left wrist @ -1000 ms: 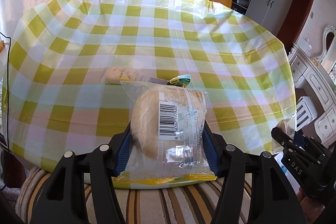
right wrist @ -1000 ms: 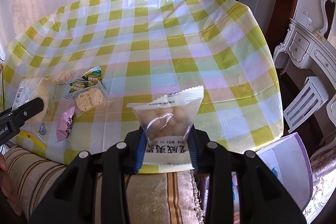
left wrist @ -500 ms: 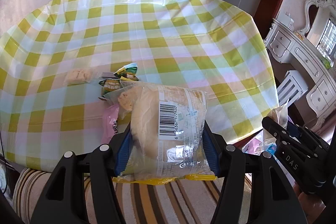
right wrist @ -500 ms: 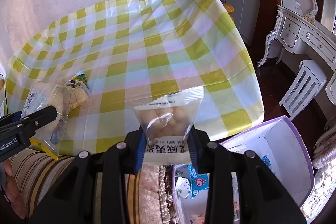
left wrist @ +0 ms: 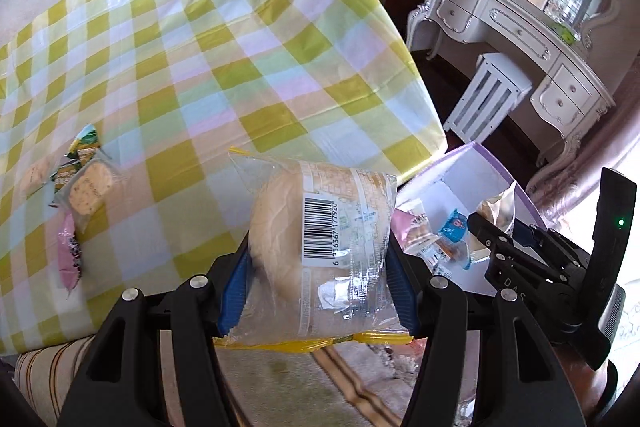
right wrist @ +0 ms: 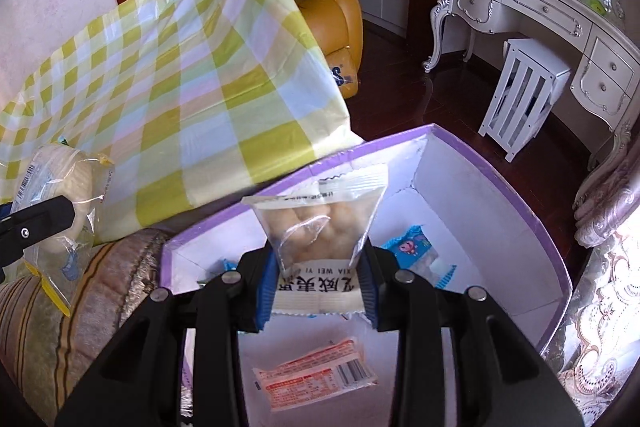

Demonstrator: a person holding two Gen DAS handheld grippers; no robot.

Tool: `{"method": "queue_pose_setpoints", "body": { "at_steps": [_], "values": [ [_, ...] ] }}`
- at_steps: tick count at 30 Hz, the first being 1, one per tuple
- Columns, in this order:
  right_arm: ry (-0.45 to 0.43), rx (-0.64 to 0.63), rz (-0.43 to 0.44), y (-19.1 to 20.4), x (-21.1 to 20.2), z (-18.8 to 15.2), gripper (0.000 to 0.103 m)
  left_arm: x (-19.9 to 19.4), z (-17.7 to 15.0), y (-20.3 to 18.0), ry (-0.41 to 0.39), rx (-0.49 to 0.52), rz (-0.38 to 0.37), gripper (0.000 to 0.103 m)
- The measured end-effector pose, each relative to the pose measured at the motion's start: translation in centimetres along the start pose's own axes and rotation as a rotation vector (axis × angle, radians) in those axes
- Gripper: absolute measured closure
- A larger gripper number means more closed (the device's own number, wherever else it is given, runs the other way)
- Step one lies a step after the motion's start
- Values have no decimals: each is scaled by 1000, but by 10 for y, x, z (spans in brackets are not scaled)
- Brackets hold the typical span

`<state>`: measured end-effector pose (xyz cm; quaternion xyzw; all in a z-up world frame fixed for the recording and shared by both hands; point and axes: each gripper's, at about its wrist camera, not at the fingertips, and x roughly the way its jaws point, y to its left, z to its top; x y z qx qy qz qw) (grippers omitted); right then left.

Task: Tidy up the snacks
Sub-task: 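Carry both held packets over the box and open both tools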

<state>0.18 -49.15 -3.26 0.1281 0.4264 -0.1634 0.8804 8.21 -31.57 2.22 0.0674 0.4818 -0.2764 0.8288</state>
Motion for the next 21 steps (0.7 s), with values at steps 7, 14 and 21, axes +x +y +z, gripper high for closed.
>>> {"method": "queue_pose_setpoints", "body": {
  "at_steps": [7,14,21],
  "values": [
    [50,76,-79,-53,14,-21,68,42,4,-60,126,97,-94,45],
    [93,123,-119,-83,24,-34,66,77,2,-99,212,152,-138,45],
    [106,167,-143,-104,26,-40,62,89,-2,-118,240,186,-151,45]
  ]
}}
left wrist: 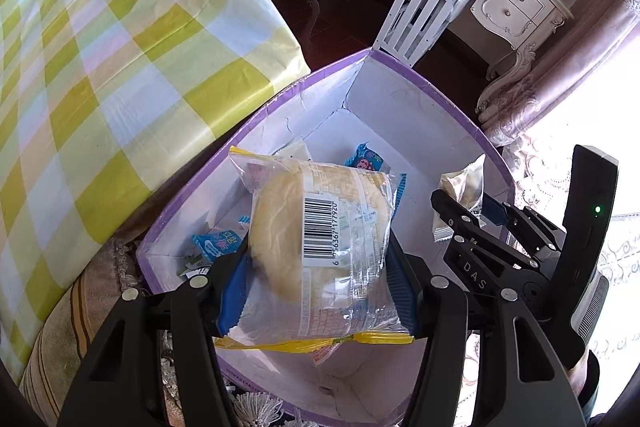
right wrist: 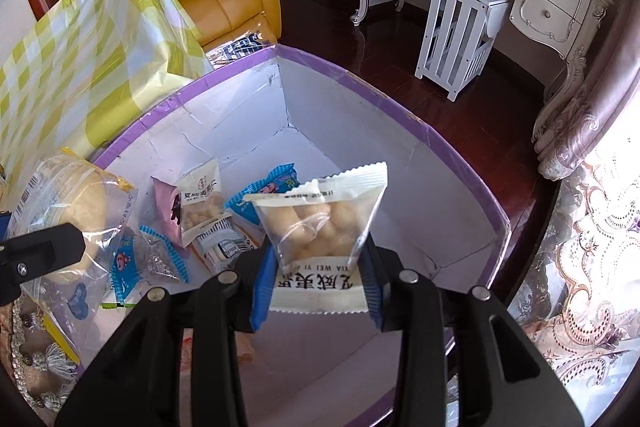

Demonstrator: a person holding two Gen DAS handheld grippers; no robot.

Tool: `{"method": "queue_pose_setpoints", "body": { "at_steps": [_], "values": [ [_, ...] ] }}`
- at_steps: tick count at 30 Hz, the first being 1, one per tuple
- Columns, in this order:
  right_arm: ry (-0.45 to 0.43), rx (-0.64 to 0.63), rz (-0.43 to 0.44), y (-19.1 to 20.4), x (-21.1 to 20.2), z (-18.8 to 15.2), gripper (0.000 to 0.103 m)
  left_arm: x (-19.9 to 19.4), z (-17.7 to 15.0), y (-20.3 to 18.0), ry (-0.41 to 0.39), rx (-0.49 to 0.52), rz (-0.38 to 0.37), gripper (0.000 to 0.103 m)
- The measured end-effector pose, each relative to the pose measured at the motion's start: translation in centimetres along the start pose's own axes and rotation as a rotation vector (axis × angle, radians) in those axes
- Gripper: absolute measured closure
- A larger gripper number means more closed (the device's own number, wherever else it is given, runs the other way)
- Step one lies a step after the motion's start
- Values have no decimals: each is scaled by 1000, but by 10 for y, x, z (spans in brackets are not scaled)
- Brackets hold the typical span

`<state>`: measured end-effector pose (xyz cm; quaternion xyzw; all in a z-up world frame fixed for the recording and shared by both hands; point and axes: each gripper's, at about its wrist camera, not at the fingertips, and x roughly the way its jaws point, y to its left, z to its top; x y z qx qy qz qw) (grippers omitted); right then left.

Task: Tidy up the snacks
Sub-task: 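Carry both held packets over the box and open both tools, then move both open tools back to the remaining snacks on the table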

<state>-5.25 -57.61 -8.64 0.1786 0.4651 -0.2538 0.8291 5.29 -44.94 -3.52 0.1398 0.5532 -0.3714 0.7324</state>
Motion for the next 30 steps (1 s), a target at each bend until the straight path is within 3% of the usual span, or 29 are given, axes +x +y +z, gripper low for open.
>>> {"method": "queue_pose_setpoints", "body": {
  "at_steps": [3,5,8,19,30],
  "values": [
    [-5,11,0,-4,-2,0,46,4,1,1,17,-8,-2,44],
    [-10,14,-1,-5,-3,1,42,5,2,4,22,-18,-3,42],
    [-12,12,4,-3,-5,3,39,2,2,5,10,-21,-4,34],
    [-21,-15,19,10,-17,9,37,-17,1,13,-51,-53,-7,34],
    [-62,-103,66,64,-41,24,28,-55,0,69,-164,-161,31,34]
  ]
}}
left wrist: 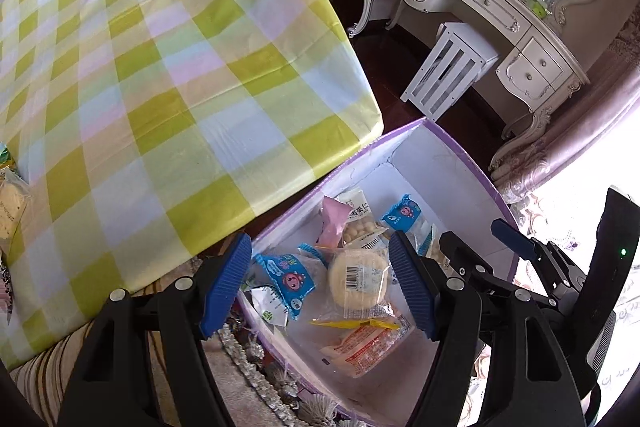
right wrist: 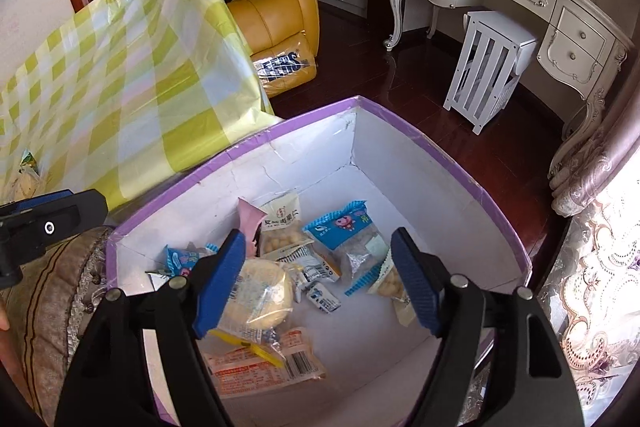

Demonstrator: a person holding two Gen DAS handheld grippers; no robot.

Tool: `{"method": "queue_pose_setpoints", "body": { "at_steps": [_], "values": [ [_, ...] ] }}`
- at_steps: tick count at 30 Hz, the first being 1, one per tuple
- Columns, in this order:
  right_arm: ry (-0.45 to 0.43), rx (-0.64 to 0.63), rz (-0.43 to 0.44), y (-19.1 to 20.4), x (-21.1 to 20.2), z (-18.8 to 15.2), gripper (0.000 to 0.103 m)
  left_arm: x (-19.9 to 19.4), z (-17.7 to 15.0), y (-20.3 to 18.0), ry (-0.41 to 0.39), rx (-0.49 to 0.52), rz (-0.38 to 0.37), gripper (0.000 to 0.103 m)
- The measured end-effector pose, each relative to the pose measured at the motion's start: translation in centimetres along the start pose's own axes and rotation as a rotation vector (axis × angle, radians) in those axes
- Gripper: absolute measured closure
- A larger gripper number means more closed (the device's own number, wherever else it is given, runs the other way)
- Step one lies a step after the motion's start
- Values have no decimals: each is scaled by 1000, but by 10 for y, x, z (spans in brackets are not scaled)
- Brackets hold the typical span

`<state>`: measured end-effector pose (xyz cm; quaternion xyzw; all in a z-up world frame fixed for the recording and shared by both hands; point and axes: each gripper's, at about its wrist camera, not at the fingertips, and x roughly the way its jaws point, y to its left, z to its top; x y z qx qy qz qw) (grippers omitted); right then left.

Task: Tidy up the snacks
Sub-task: 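Move both open tools back to the remaining snacks on the table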

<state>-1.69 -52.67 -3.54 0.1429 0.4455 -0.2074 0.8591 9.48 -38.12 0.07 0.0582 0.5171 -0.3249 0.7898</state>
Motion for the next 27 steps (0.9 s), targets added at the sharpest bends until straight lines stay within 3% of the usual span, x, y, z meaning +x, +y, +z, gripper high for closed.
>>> {"method": "queue_pose_setpoints", "body": {
  "at_steps": [17,27],
  "values": [
    [-48,-129,178,128,-19,41,26,-60,21,153,-167,-258,130,34],
    [-10,-243,299,215,-24,37,26,-96,9,260,-225,-424,230,34]
  ]
}}
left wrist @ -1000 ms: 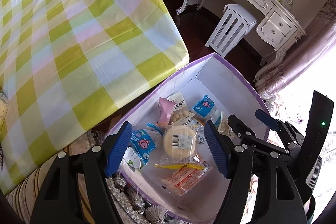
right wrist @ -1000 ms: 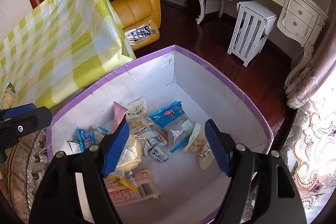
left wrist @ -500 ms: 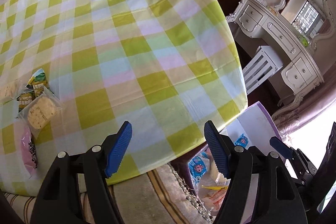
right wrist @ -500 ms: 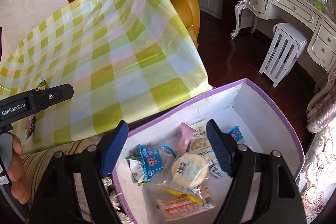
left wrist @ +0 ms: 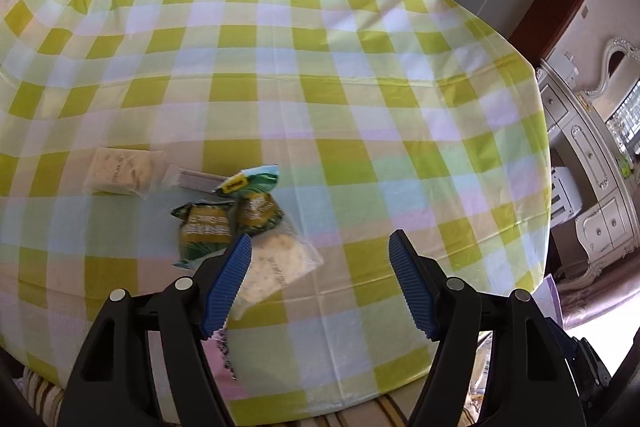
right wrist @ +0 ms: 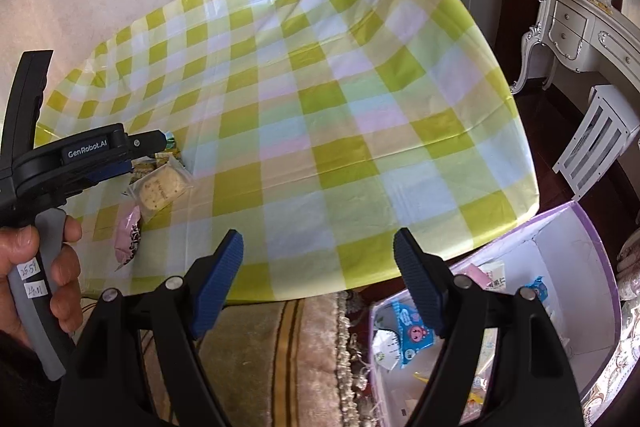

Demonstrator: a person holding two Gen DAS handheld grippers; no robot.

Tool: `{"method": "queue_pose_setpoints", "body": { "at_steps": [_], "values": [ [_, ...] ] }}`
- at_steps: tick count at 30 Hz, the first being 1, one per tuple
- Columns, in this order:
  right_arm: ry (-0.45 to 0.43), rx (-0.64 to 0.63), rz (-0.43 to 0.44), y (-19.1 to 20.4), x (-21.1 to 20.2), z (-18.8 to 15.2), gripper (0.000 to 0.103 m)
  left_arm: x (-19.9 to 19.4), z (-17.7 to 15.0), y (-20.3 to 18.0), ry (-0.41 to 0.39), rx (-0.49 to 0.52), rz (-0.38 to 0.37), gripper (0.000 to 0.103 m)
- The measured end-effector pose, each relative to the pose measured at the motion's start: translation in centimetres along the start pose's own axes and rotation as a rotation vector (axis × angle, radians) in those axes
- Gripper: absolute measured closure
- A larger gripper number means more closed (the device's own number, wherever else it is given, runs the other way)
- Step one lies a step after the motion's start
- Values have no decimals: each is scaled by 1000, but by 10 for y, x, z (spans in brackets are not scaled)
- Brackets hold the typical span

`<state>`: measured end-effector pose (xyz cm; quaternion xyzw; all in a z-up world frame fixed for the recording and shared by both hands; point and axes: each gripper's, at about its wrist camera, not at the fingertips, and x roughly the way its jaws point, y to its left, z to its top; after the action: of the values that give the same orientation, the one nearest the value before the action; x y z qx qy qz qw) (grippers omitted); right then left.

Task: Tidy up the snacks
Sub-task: 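Move both open tools back to the remaining snacks on the table, then grasp the clear cookie bag with the left tool while the right tool grasps the purple bar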

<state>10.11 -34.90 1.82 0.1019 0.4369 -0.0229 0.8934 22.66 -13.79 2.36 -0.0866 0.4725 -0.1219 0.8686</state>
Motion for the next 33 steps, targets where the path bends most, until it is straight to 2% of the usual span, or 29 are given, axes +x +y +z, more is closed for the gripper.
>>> {"method": "queue_pose_setpoints", "body": {
  "at_steps": [10,19,21,24,27,30,33],
  "values": [
    [39,-78,96,85,26,8,26,-6,28,126,-41,-170,138,34],
    [100,-154,157,152,57,5,26,2,27,203,-50,-323,164,31],
    [121,-173,164,165,66,3,26,6,25,208,-48,-331,154,31],
    [145,-199,155,179,78,1,26,15,25,202,-33,-291,114,30],
    [171,-221,136,189,90,-2,26,23,26,188,-20,-222,79,23],
    [183,-244,123,196,97,-5,26,28,30,175,-21,-153,76,15],
    [193,-263,113,202,103,-7,29,36,32,163,-7,-83,99,15]
  ]
}}
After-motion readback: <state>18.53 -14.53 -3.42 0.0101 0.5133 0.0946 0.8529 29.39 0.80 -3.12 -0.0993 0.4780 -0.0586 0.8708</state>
